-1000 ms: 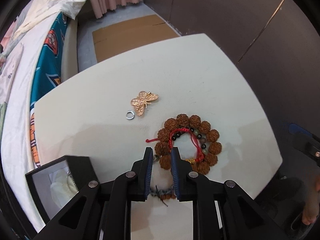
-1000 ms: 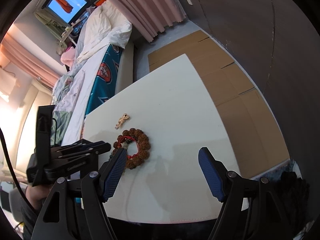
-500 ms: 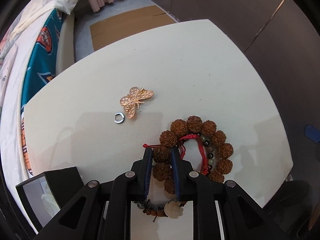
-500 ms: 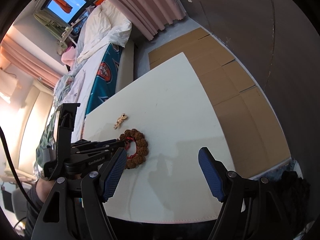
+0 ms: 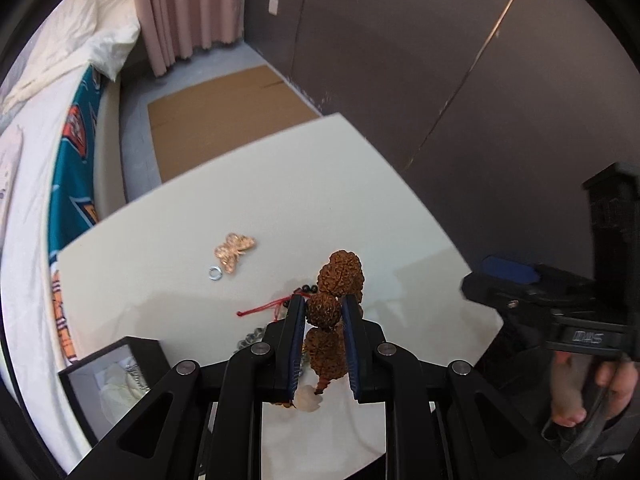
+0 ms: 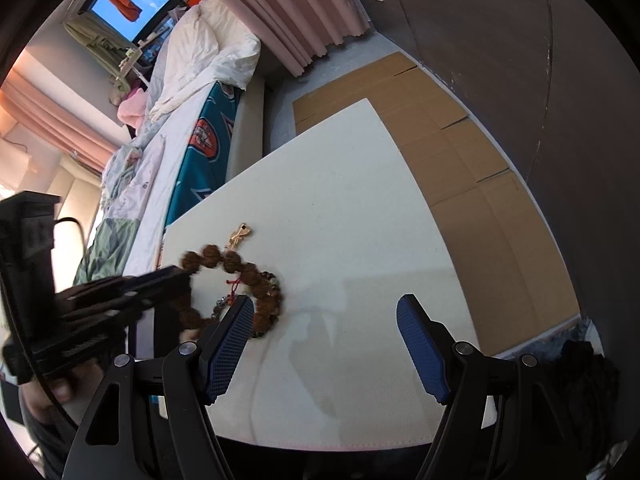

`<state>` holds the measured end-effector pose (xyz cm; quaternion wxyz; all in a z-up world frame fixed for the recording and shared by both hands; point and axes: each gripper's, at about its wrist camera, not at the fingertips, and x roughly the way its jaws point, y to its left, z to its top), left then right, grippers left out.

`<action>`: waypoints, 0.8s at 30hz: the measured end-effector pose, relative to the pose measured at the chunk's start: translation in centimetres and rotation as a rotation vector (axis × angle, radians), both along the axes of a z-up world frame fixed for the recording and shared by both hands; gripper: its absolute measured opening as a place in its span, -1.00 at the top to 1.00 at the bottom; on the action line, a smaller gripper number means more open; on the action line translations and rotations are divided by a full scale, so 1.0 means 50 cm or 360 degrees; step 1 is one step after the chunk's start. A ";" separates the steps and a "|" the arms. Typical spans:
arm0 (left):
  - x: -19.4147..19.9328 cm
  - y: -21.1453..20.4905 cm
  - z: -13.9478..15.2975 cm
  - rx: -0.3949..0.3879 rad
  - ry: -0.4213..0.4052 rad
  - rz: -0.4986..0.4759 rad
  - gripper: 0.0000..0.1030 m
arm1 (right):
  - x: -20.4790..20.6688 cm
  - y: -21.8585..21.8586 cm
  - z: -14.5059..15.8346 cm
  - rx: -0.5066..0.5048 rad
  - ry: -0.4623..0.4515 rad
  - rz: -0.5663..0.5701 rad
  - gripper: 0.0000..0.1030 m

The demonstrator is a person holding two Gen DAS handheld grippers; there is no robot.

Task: Organize jewelry
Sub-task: 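Lift the brown bead bracelet with the left gripper while the right approaches the red-string bracelet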

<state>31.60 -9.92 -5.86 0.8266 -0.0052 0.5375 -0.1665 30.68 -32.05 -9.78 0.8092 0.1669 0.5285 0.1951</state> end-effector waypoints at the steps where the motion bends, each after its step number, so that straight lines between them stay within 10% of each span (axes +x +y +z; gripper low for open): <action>1: -0.005 0.008 0.012 -0.0013 -0.0017 0.0013 0.63 | 0.001 0.002 -0.002 -0.0001 0.0004 0.0002 -0.44; 9: -0.043 0.077 0.069 0.0028 -0.0129 0.0128 0.63 | 0.000 0.058 -0.015 0.0070 0.0042 0.0130 -0.42; 24: -0.109 0.216 0.111 0.0001 -0.0210 0.0293 0.63 | -0.014 0.222 -0.097 0.0090 0.0296 0.0329 0.34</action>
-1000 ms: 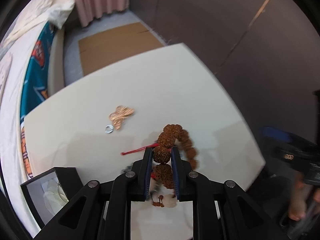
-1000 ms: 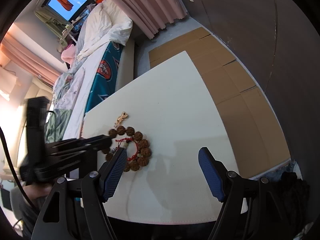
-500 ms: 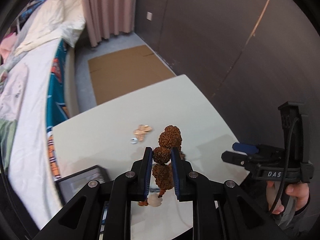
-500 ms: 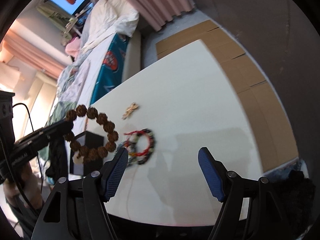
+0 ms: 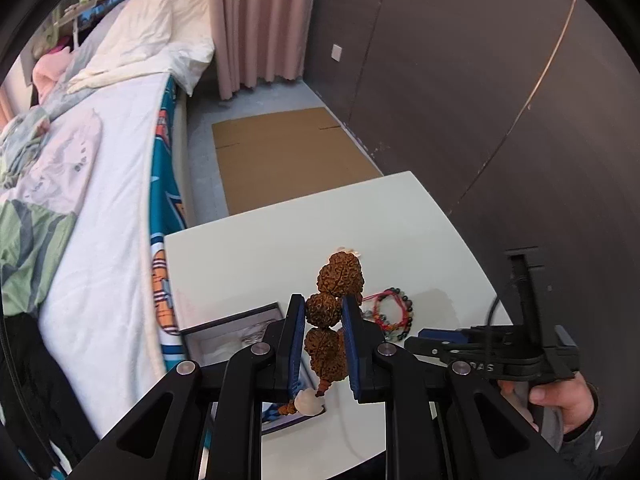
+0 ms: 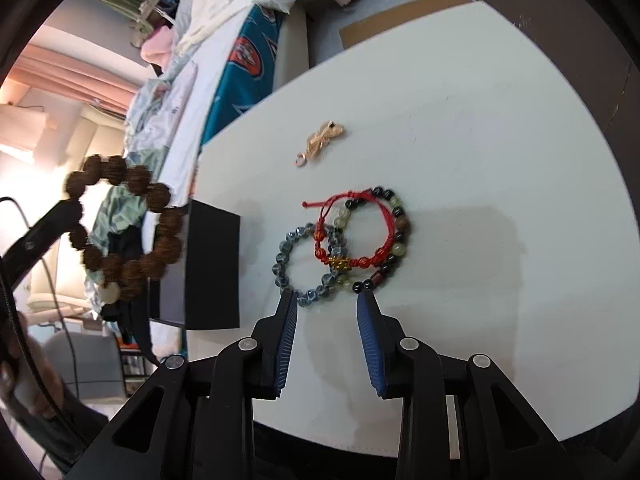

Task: Organize jewelry
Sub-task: 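Lift the brown bead bracelet with the left gripper while the right approaches the red-string bracelet, then drop the brown bracelet into the box with left while right grasps the grey-blue bead bracelet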

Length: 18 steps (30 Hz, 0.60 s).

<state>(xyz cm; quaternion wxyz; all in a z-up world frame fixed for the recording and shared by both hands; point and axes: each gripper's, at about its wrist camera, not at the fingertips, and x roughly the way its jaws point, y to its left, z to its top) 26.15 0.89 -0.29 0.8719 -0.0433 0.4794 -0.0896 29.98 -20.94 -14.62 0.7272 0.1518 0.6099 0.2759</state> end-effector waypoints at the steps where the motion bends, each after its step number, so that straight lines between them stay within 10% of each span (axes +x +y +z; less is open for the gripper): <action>1: -0.003 0.007 0.000 -0.0003 -0.0003 0.0007 0.63 | -0.001 0.009 -0.004 -0.0013 0.0005 0.0010 0.34; 18: -0.056 0.095 -0.027 -0.0004 0.0040 0.0095 0.63 | 0.002 0.107 -0.019 -0.0348 -0.0119 -0.0054 0.65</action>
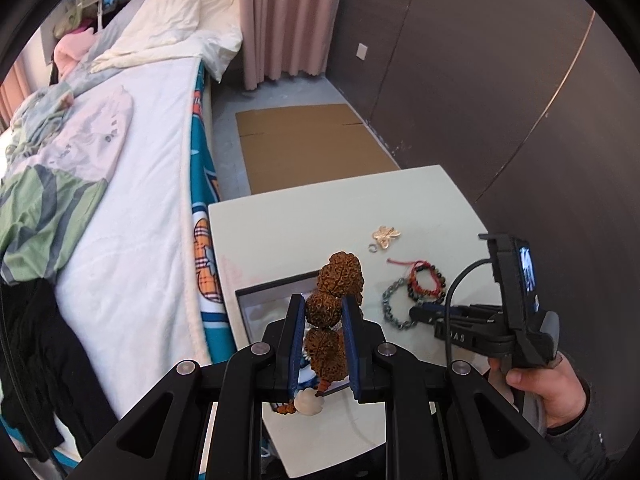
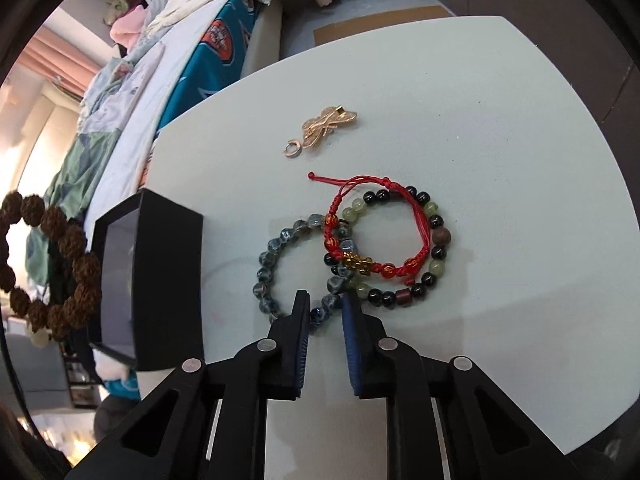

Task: Organize jewelry
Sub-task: 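Drop the brown bracelet into the box with left while right grasps the grey-blue bead bracelet, then lower the grey-blue bead bracelet into the black box and open the right gripper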

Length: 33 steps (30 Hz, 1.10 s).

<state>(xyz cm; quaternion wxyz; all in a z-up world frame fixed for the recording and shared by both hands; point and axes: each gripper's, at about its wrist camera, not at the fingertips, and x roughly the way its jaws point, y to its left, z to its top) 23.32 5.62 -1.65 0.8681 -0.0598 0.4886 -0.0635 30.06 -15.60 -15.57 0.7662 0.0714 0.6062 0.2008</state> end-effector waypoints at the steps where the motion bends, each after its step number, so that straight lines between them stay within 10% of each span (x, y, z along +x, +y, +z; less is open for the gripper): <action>1: 0.000 0.003 -0.002 0.0000 0.0005 0.0002 0.63 | 0.001 -0.001 0.001 0.0002 -0.0005 -0.0010 0.66; 29: 0.078 0.024 -0.134 -0.0054 0.0265 0.0079 0.58 | -0.046 -0.026 0.148 0.0394 -0.0298 0.0120 0.82; 33: 0.063 0.041 -0.096 -0.0101 0.0199 0.0088 0.25 | -0.056 -0.017 0.169 0.0452 -0.0342 0.0141 0.82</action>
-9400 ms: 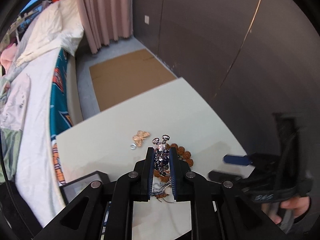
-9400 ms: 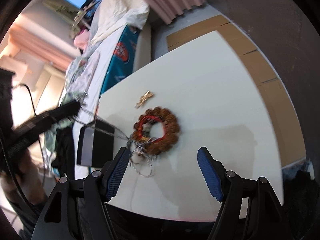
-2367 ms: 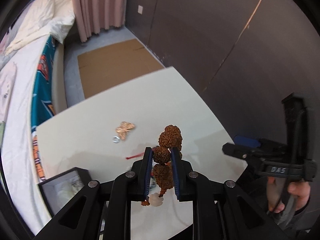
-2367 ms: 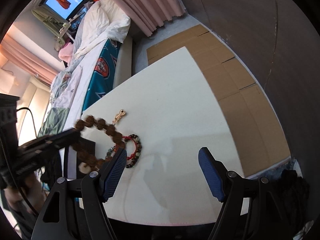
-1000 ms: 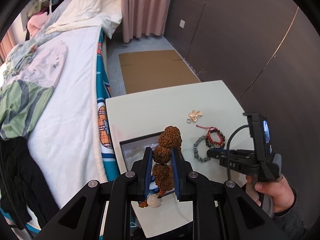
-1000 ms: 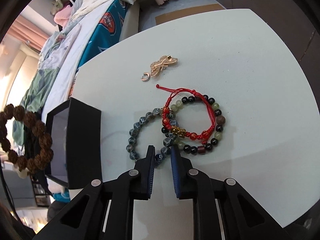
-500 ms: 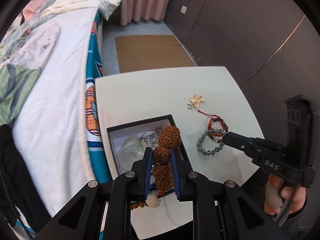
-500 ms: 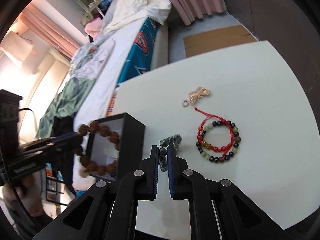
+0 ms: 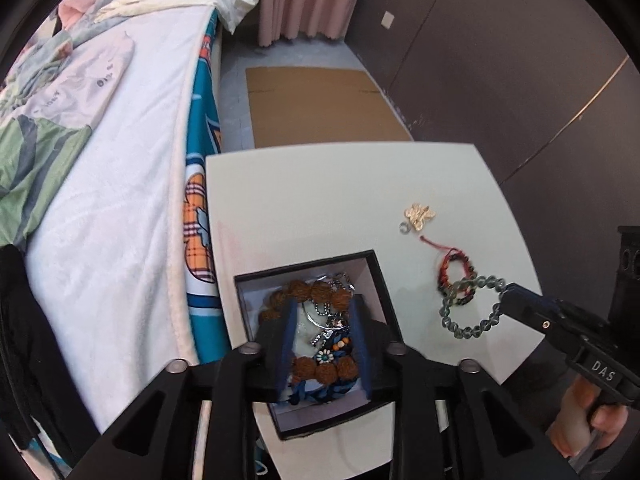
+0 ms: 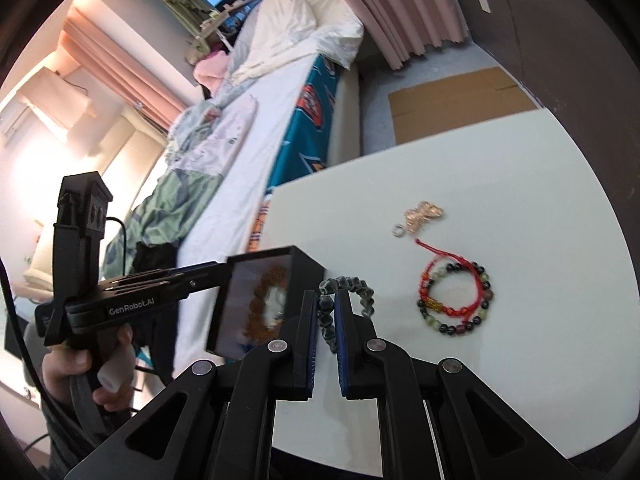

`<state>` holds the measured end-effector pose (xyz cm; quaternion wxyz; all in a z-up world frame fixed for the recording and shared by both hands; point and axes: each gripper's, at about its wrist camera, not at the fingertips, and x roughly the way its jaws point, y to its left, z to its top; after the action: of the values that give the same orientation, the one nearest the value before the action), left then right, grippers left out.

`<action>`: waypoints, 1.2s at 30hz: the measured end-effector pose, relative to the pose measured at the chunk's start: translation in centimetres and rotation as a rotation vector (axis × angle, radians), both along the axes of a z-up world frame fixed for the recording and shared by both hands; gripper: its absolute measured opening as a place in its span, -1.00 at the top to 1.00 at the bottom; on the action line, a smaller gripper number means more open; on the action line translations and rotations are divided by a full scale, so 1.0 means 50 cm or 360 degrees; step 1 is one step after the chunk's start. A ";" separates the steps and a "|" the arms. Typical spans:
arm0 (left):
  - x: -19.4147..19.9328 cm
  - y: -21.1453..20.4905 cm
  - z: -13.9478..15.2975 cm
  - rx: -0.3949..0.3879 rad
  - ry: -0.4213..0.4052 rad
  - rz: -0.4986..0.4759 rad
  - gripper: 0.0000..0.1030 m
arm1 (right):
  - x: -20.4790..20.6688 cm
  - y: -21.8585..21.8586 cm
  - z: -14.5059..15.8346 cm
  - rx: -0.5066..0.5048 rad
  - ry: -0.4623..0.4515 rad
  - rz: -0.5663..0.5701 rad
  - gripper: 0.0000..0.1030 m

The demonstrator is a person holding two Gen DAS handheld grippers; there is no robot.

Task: Organize jewelry
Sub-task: 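Lower the grey-blue bead bracelet into the black box and open the right gripper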

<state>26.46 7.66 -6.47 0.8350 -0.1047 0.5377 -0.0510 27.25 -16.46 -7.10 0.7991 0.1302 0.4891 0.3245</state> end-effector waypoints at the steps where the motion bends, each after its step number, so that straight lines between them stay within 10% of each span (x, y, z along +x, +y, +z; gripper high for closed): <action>1: -0.003 0.003 0.006 -0.0002 -0.0014 0.0008 0.18 | -0.003 0.004 0.006 0.0016 -0.0013 0.0011 0.82; 16: -0.088 0.092 0.058 0.0000 -0.0099 0.0113 0.07 | -0.032 0.101 0.054 0.0221 -0.0111 0.0168 0.82; 19: -0.102 0.106 0.059 -0.0004 -0.0105 0.0133 -0.19 | -0.032 0.123 0.048 0.0228 -0.0100 0.0193 0.82; 31: -0.133 0.151 0.066 -0.0002 -0.0128 0.0166 -0.22 | -0.009 0.221 -0.042 -0.0085 0.0090 0.0260 0.78; 36: -0.133 0.153 0.064 -0.0007 -0.0130 0.0165 -0.22 | -0.018 0.195 -0.024 -0.0069 0.0036 0.0226 0.48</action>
<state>19.79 15.31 -3.28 0.8576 -0.1321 0.4969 -0.0130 26.36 -6.71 -8.29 0.7710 0.0813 0.5131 0.3682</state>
